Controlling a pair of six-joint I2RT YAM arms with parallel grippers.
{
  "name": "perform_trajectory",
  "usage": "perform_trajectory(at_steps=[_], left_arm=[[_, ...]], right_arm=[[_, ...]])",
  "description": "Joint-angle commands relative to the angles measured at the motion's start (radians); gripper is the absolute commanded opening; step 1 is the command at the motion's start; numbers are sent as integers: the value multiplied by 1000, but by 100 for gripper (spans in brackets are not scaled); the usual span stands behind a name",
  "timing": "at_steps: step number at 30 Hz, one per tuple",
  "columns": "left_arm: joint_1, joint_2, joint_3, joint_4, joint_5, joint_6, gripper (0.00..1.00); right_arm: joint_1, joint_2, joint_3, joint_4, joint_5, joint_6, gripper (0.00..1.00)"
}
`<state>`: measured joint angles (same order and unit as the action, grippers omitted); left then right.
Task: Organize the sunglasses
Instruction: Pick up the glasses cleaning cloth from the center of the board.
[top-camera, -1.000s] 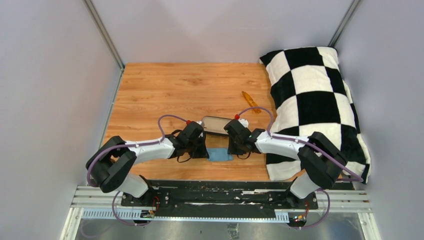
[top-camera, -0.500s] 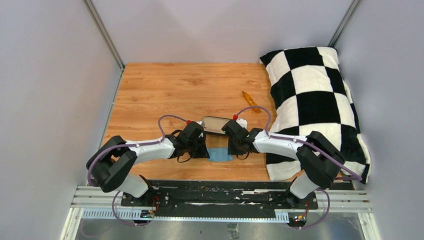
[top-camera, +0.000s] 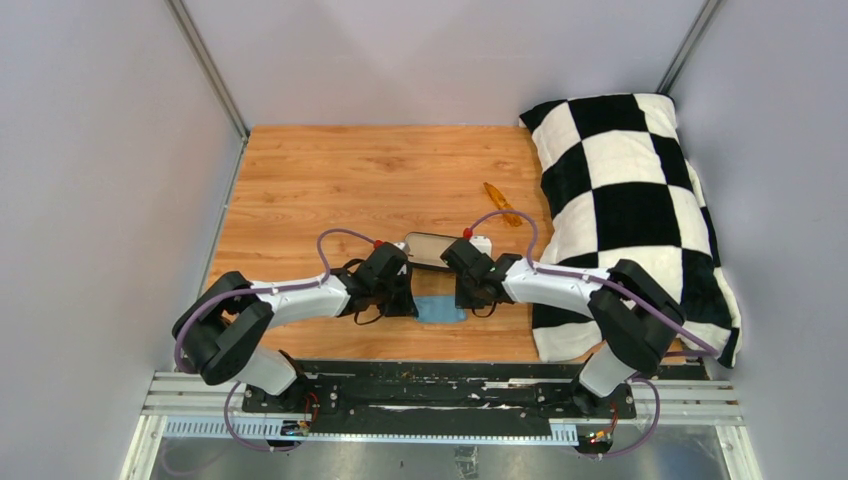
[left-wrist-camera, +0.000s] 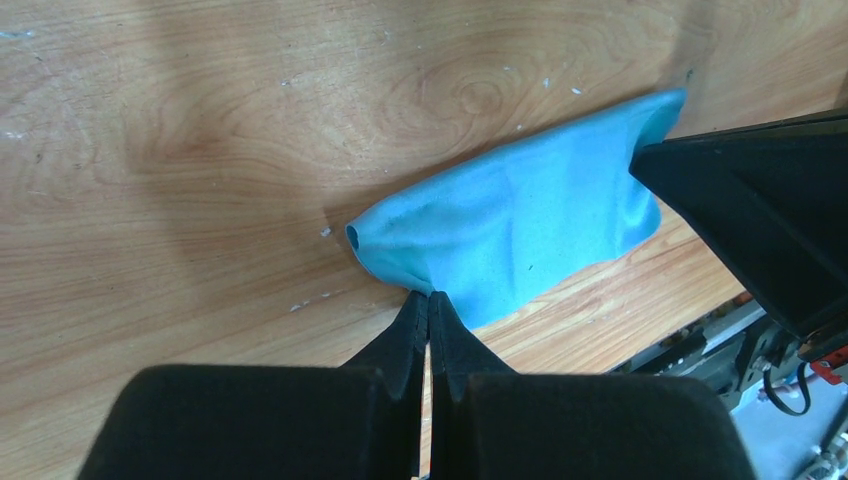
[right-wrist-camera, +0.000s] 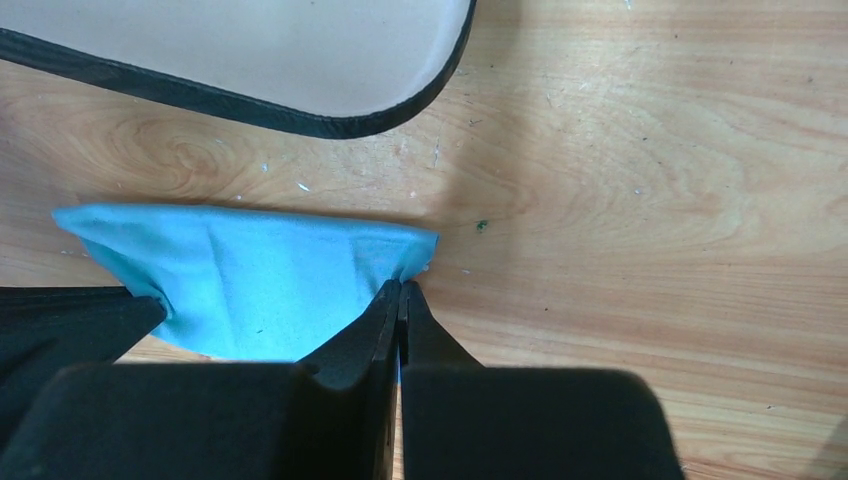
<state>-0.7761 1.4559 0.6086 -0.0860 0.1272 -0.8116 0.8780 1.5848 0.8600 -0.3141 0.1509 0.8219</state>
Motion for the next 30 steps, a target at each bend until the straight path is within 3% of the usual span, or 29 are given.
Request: perform_trajectory(at_steps=[1, 11, 30], left_arm=[[-8, -24, 51, -73, -19, 49, 0], [-8, -38, 114, -93, 85, 65, 0], [-8, -136, 197, -232, -11, 115, 0]], right_arm=[[16, 31, -2, -133, 25, -34, 0], [18, 7, 91, -182, 42, -53, 0], [19, -81, 137, -205, 79, -53, 0]])
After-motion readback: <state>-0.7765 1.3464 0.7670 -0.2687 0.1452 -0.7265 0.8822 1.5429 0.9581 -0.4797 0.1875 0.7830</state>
